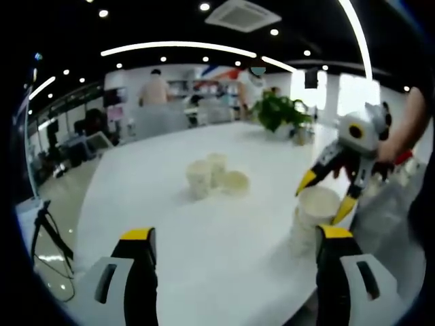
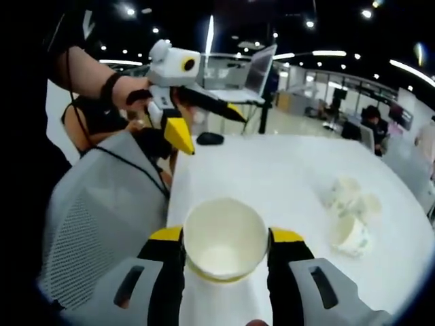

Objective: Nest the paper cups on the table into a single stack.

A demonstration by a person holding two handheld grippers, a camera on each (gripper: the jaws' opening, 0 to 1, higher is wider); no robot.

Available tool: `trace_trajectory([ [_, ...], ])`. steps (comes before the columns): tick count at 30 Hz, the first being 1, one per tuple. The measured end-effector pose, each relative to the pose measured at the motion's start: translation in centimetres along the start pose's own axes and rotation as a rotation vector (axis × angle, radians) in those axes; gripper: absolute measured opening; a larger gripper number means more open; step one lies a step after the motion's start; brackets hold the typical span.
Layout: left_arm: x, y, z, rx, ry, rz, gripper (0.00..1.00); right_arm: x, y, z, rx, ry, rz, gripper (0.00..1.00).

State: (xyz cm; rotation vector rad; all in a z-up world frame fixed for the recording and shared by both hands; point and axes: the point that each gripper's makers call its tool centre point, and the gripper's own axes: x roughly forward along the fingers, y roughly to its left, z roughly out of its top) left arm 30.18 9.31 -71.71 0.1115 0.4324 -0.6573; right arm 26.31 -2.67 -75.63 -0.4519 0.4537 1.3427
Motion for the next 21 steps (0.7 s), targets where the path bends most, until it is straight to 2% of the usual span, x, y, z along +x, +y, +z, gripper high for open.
trace_trajectory([
  [10,0.1,0.2,-0.1,0.001,0.001,0.005,0.96,0.1,0.5,-0.8,0.025,0.013,0.014,0.49],
  [14,0.2,0.1,0.0,0.005,0.003,0.001,0.96,0.2,0.7,-1.2,0.037,0.021,0.017,0.55],
  [21,0.2,0.1,0.1,0.008,0.005,-0.003,0.96,-0.1,0.3,-1.4,0.069,0.009,-0.001,0.55],
])
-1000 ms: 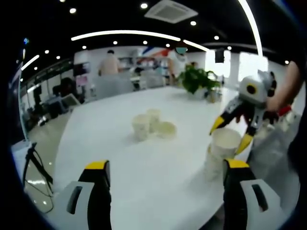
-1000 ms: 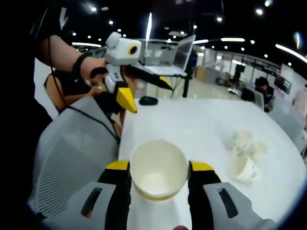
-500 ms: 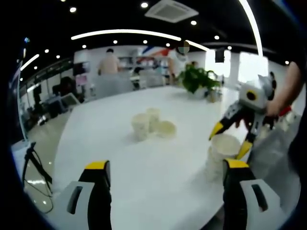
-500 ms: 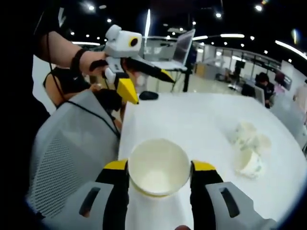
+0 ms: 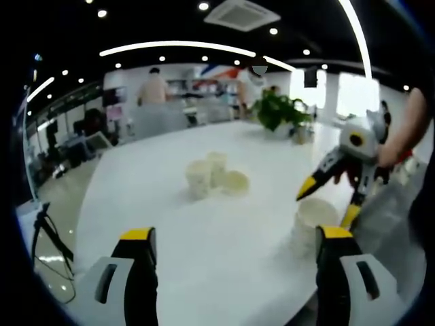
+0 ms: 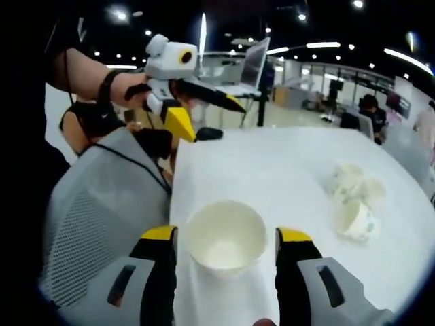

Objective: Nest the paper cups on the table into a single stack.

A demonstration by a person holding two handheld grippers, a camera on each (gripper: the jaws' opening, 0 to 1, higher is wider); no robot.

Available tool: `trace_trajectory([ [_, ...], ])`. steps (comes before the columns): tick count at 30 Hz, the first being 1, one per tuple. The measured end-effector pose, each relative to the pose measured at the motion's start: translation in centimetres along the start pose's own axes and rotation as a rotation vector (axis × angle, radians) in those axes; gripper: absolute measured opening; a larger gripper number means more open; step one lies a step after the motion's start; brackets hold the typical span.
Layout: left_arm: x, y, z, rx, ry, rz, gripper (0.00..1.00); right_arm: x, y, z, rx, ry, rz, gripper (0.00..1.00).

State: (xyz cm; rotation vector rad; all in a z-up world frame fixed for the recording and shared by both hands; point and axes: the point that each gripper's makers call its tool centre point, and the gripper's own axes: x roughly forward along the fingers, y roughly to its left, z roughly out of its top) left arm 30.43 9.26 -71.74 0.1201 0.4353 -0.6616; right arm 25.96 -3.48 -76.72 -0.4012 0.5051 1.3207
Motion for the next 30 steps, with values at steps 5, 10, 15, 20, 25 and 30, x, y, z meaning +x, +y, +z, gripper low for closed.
trace_trajectory([
  [5,0.0,0.1,0.1,0.001,-0.001,0.001,0.96,-1.1,-0.7,0.5,0.046,-0.039,-0.025,0.55],
  [10,0.1,-0.1,0.3,-0.003,-0.004,0.000,0.95,-2.3,-1.3,0.6,0.085,-0.081,-0.042,0.56],
  [15,-0.1,-0.3,0.4,-0.003,-0.011,0.000,0.95,-3.9,-2.9,0.9,0.161,-0.139,-0.102,0.57],
  [20,-0.5,-0.1,0.6,-0.017,-0.018,0.011,0.95,-5.9,-4.7,0.9,0.202,-0.186,-0.156,0.63],
  [25,-0.7,-0.1,0.9,-0.013,-0.021,0.015,0.95,-7.6,-6.8,-0.4,0.224,-0.179,-0.231,0.66],
  [30,-0.8,0.1,1.3,-0.012,-0.028,0.022,0.96,-9.2,-8.0,-1.6,0.271,-0.187,-0.299,0.70],
])
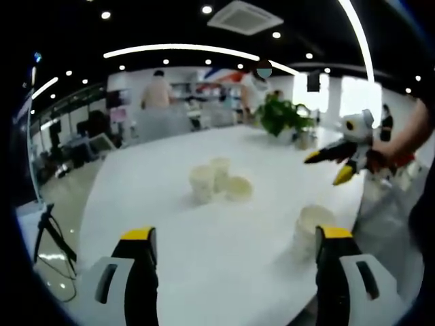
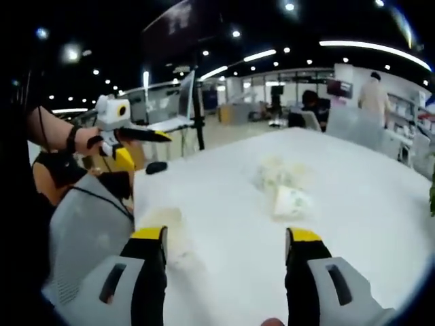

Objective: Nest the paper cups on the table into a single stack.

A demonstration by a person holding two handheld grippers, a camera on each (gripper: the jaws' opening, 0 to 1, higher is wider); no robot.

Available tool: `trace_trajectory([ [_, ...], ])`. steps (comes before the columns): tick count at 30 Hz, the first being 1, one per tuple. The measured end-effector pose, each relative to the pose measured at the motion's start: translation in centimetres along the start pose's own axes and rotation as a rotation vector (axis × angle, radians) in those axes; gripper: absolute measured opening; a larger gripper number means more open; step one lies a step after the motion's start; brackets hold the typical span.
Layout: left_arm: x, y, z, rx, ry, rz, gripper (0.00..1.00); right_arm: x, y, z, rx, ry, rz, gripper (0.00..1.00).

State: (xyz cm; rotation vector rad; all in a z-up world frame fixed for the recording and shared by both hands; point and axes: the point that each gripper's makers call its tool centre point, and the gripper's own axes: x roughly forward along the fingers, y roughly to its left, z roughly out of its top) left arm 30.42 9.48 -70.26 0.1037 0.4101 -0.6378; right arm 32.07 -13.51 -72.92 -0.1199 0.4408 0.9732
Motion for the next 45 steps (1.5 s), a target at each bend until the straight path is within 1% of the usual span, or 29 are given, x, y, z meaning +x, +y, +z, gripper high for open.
trace_trajectory([
  [6,-0.1,0.4,0.2,-0.014,-0.009,0.010,0.95,-1.8,-2.7,-0.7,0.057,-0.010,-0.093,0.73],
  [10,-0.1,0.6,0.3,-0.014,-0.008,0.010,0.95,-2.7,-3.8,-1.2,0.066,-0.011,-0.140,0.78],
  [15,0.2,0.6,0.7,0.007,-0.002,0.004,0.94,-3.5,-4.4,-1.9,0.078,-0.013,-0.180,0.82],
  [18,0.5,1.0,1.0,0.007,-0.012,0.006,0.94,-4.0,-5.0,-2.6,0.090,-0.001,-0.212,0.89],
  [19,0.6,1.1,1.1,0.007,-0.010,0.004,0.94,-4.2,-5.0,-2.6,0.104,-0.011,-0.218,0.93],
  [22,0.9,1.5,0.9,0.009,0.000,-0.001,0.94,-4.5,-5.2,-2.7,0.123,-0.019,-0.235,1.00],
  [25,1.0,1.9,1.0,0.008,-0.001,-0.002,0.95,-4.6,-5.2,-2.6,0.111,-0.023,-0.242,1.00],
  [30,1.9,2.7,1.6,0.006,-0.009,-0.005,0.95,-4.5,-5.2,-2.4,0.094,-0.020,-0.251,1.00],
  [32,2.7,3.1,1.9,0.013,-0.016,-0.013,0.95,-4.5,-5.3,-2.5,0.092,-0.016,-0.258,1.00],
  [39,6.0,4.6,2.0,0.023,-0.026,-0.030,0.96,-4.4,-5.5,-2.5,0.094,-0.019,-0.285,0.99],
  [41,6.9,4.8,1.9,0.024,-0.025,-0.038,0.96,-4.3,-5.4,-2.3,0.100,-0.033,-0.291,0.99],
  [45,9.5,5.1,1.9,0.054,-0.032,-0.058,0.96,-3.6,-5.5,-2.7,0.113,-0.030,-0.309,0.99],
])
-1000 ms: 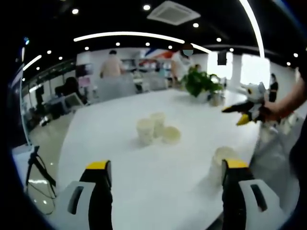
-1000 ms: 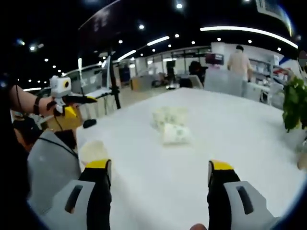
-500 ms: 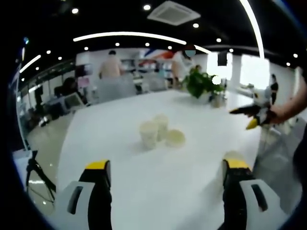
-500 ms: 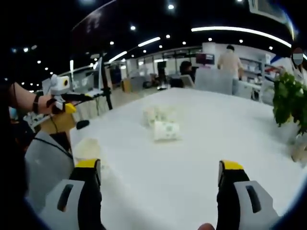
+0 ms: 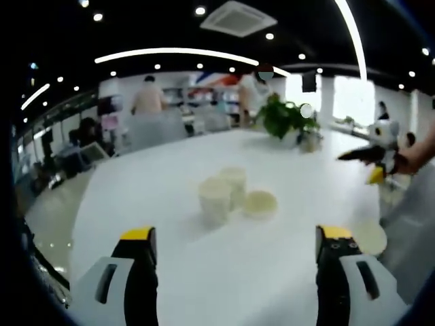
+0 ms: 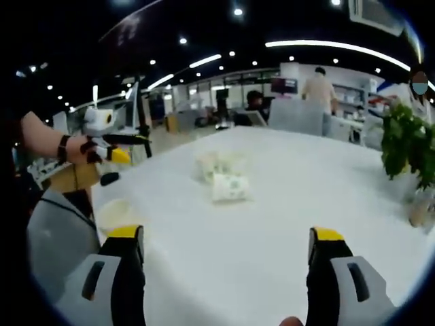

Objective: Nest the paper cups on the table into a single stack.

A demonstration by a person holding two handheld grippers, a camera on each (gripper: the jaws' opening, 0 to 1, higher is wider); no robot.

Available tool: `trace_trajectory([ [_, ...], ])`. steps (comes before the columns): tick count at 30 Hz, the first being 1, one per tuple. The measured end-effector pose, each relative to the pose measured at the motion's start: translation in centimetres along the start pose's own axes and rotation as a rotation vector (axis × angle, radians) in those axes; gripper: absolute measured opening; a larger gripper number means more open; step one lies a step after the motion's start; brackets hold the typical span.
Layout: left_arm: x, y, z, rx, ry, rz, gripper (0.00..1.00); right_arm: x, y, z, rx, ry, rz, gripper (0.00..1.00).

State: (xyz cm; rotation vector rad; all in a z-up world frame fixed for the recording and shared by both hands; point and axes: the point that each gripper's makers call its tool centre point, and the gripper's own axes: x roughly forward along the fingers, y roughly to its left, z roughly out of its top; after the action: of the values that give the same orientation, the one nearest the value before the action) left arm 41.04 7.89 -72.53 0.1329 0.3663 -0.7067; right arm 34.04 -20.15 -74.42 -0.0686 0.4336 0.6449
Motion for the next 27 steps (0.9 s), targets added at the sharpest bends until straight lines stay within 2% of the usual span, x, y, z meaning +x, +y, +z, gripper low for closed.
trace_trajectory([
  [8,5.5,1.6,-0.4,-0.011,-0.021,-0.037,0.97,1.1,-0.1,-1.7,-0.008,0.053,-0.022,0.98],
  [16,10.1,2.8,0.2,0.008,-0.049,-0.069,0.96,1.0,-0.7,-2.4,0.027,0.072,-0.062,0.98],
  [23,13.2,3.2,0.4,0.001,-0.055,-0.104,0.95,0.5,-0.6,-3.4,0.066,0.089,-0.093,0.97],
  [27,14.2,3.0,0.5,0.008,-0.060,-0.125,0.93,0.1,-0.8,-3.7,0.077,0.093,-0.113,0.97],
])
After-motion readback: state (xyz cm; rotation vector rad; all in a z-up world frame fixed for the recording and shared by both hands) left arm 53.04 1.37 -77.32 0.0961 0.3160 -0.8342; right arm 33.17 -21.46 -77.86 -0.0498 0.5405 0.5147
